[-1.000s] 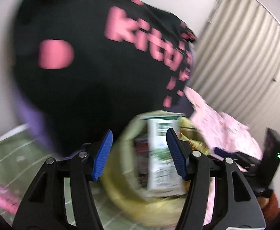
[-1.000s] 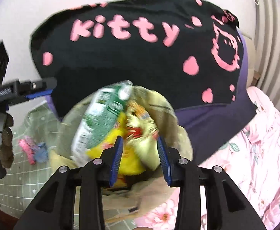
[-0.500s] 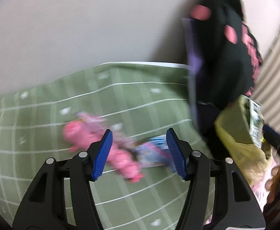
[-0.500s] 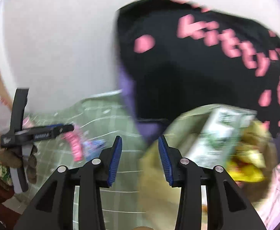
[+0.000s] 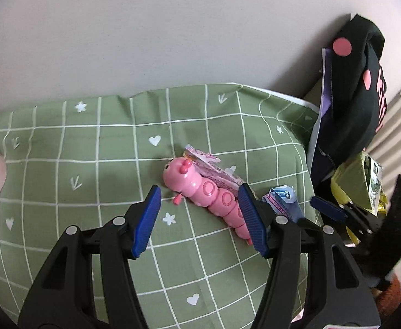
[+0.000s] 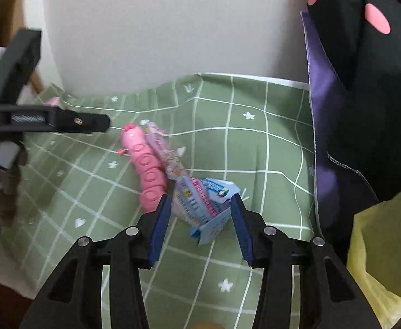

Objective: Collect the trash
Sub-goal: 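Grasp the blue-white box with the right gripper while the left grasps the pink candy stick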

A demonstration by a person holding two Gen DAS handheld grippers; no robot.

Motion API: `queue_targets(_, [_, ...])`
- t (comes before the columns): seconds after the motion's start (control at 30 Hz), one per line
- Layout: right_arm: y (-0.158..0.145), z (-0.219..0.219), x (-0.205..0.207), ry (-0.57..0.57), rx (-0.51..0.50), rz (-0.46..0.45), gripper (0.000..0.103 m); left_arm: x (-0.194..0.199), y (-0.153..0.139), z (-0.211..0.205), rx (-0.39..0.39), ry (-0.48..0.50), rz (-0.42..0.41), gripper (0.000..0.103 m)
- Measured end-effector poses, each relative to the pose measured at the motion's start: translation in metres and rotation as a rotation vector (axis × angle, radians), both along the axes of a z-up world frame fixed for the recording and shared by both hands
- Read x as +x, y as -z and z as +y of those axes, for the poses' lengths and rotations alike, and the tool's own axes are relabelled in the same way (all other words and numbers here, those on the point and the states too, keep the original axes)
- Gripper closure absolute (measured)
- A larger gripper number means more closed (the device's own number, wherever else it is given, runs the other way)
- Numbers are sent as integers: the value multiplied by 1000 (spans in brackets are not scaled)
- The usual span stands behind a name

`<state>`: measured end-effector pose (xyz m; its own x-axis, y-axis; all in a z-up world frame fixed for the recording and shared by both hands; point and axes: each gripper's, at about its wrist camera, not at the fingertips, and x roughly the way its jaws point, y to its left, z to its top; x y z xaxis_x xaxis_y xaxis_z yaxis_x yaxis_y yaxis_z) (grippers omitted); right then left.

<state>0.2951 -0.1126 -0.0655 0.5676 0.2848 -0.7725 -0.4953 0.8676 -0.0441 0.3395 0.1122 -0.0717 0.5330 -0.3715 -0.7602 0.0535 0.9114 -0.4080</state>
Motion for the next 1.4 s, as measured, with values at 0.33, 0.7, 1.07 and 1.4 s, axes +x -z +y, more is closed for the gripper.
queue_targets(0.33, [23, -40, -19, 158, 129, 73, 60, 47, 19, -67, -53, 252, 106, 48])
queue_targets(0.7, [26, -70, -29, 218, 173, 86, 60, 48, 40, -73, 33, 262, 149, 48])
queue_targets(1.07, [43, -58, -32, 188, 126, 155, 57, 65, 46, -80, 72, 99, 162, 62])
queue_targets(1.4, [48, -41, -33, 160, 36, 170, 48, 35, 50, -39, 52, 132, 159, 88])
